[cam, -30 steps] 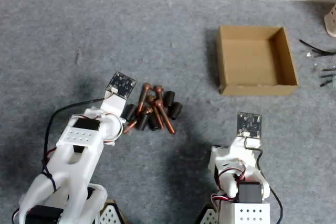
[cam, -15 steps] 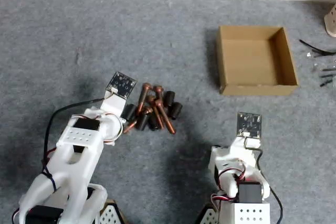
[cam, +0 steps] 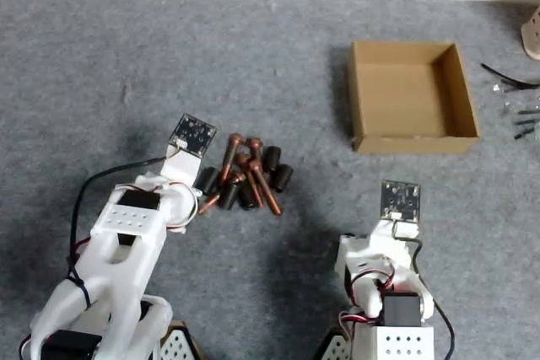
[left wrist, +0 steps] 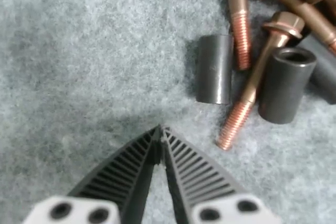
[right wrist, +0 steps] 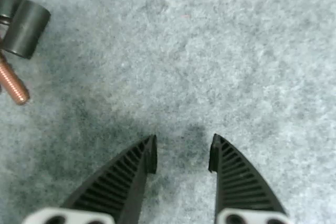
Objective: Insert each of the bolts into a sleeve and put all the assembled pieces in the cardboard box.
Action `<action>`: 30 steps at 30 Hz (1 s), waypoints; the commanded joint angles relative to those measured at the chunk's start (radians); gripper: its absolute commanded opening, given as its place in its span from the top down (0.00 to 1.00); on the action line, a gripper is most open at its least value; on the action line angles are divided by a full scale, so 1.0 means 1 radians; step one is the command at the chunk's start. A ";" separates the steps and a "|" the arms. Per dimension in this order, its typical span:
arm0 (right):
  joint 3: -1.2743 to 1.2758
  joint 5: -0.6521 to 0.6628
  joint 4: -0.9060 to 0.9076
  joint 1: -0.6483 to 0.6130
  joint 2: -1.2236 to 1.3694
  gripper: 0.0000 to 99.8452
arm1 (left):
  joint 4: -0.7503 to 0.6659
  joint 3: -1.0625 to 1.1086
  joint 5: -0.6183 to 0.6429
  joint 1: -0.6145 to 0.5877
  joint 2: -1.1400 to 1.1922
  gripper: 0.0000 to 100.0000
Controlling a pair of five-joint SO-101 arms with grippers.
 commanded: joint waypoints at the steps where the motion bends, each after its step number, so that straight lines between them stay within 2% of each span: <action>1: 0.131 -0.006 0.007 0.002 -0.010 0.84 | -0.015 -0.004 0.009 -0.010 -0.027 0.99; 5: 0.131 -0.006 0.007 0.002 -0.010 0.84 | -0.011 -0.039 0.009 -0.012 -0.033 0.99; 12: 0.131 -0.006 0.007 0.002 -0.010 0.84 | 0.170 -0.380 0.017 0.013 -0.024 0.99; 16: 0.131 -0.006 0.007 0.002 -0.010 0.84 | 0.224 -0.513 0.077 0.053 -0.024 0.99; 23: 0.131 -0.006 0.007 0.002 -0.010 0.84 | 0.270 -0.671 0.086 0.096 -0.021 0.98; 30: 0.131 -0.006 0.007 0.002 -0.010 0.84 | 0.324 -0.771 0.087 0.150 0.191 0.82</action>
